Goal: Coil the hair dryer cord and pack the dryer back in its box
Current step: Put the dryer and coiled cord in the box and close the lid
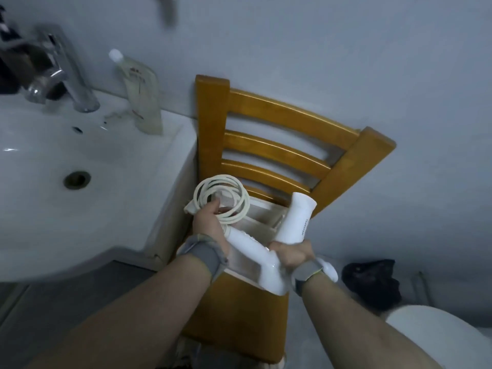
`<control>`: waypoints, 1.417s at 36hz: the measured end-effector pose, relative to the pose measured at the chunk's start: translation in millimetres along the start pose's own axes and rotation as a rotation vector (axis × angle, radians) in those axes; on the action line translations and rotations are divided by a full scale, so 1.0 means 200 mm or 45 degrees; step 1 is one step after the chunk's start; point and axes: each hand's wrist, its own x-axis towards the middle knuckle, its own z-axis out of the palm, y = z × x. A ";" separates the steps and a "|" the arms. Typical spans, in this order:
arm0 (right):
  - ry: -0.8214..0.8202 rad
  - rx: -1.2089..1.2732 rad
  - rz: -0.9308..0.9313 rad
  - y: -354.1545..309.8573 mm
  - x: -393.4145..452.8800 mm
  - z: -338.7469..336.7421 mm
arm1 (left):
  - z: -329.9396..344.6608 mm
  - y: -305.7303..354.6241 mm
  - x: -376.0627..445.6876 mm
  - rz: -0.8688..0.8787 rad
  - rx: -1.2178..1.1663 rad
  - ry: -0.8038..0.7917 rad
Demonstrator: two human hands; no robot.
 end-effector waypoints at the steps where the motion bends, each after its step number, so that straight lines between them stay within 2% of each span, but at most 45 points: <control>1: 0.017 0.060 0.015 -0.02 -0.02 -0.02 | 0.02 0.03 -0.02 0.008 -0.022 -0.010; 6: 0.204 0.007 -0.115 -0.11 -0.14 -0.20 | 0.17 0.17 -0.09 0.138 -0.170 -0.040; 11: 0.027 0.051 -0.378 -0.26 -0.21 -0.37 | 0.26 0.34 -0.14 0.097 -0.235 -0.124; 16: -0.154 0.164 -0.688 -0.36 -0.31 -0.49 | 0.29 0.53 -0.18 -0.015 -0.075 -0.380; 21: -0.273 0.632 -0.837 -0.46 -0.39 -0.47 | 0.35 0.61 -0.21 -0.048 -0.086 -0.449; 23: -0.283 0.729 -0.868 -0.51 -0.43 -0.46 | 0.37 0.63 -0.23 -0.049 -0.121 -0.465; 28: -0.223 0.739 -0.939 -0.56 -0.50 -0.47 | 0.43 0.71 -0.32 -0.090 -0.152 -0.597; 40: -0.107 0.540 -1.094 -0.68 -0.64 -0.47 | 0.48 0.82 -0.40 -0.067 0.045 -0.782; 44: -0.090 0.102 -1.237 -0.71 -0.71 -0.37 | 0.55 0.71 -0.45 0.126 0.218 -0.812; 51: -0.128 0.127 -1.151 -0.76 -0.75 -0.35 | 0.60 0.75 -0.49 0.151 0.356 -0.932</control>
